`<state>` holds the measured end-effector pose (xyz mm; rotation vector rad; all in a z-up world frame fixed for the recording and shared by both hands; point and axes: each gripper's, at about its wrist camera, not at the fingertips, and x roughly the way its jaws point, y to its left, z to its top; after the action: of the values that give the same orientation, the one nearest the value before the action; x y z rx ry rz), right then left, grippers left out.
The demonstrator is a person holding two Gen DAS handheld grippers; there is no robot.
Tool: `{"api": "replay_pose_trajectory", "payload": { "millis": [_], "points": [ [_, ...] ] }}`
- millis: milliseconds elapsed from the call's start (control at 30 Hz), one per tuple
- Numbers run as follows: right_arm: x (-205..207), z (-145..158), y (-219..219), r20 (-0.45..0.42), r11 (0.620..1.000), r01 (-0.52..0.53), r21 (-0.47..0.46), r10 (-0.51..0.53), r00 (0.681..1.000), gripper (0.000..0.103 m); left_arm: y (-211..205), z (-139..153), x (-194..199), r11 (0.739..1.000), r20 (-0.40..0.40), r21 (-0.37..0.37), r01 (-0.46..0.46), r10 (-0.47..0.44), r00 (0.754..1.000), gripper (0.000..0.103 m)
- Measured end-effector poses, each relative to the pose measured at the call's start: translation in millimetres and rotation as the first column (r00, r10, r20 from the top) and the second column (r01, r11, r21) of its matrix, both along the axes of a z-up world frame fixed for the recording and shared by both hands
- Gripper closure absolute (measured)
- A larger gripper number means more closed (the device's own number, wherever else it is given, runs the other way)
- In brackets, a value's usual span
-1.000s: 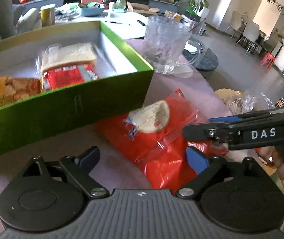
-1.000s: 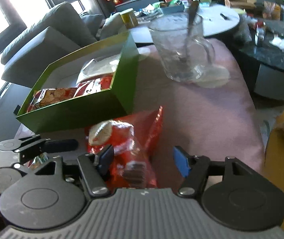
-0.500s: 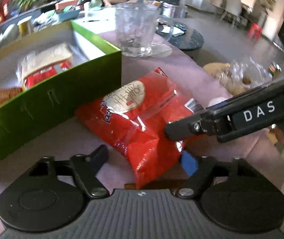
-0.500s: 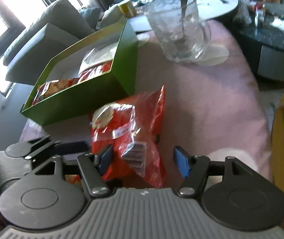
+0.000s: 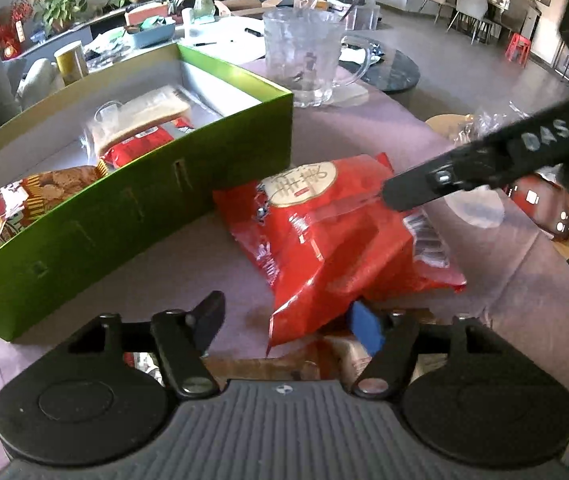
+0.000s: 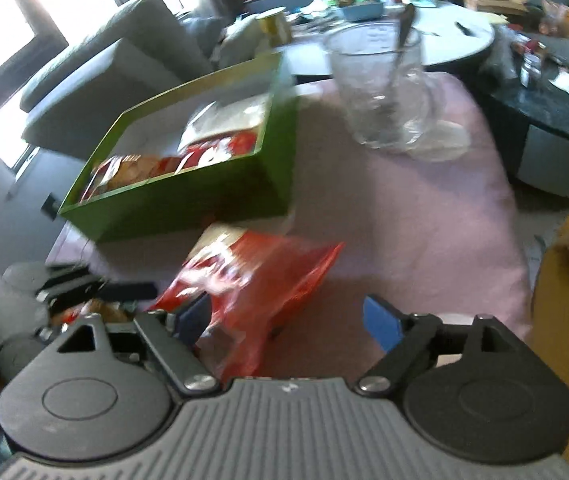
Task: Organize snacks
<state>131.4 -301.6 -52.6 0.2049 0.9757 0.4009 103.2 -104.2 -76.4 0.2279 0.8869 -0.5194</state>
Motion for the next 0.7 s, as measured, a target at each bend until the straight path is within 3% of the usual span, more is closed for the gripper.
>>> {"api": "replay_pose_trajectory", "payload": {
  "millis": [67,300,400,467,700],
  "points": [
    [5,-6,0,-0.04,0.999,0.006,0.04,-0.004,0.999,0.021,-4,-1,1,1.0,0.011,-0.008,0.006,-0.006,1.0,0.022],
    [10,-14,13,-0.072,0.998,0.012,0.068,-0.008,0.997,0.022,-17,-11,24,0.997,-0.057,-0.074,0.025,-0.029,0.998,0.018],
    [9,-14,16,-0.075,0.997,-0.001,0.071,0.006,0.997,0.034,-25,-12,27,0.997,-0.034,-0.063,0.037,-0.039,0.999,0.017],
    [9,-17,19,-0.092,0.995,-0.01,0.095,0.019,0.996,0.045,-28,-12,25,0.996,-0.021,-0.066,0.058,-0.06,0.998,0.021],
    [3,-9,25,-0.05,0.993,-0.031,0.117,0.037,0.998,0.061,-25,2,9,0.991,0.067,-0.093,0.098,-0.092,0.994,0.037]
  ]
}}
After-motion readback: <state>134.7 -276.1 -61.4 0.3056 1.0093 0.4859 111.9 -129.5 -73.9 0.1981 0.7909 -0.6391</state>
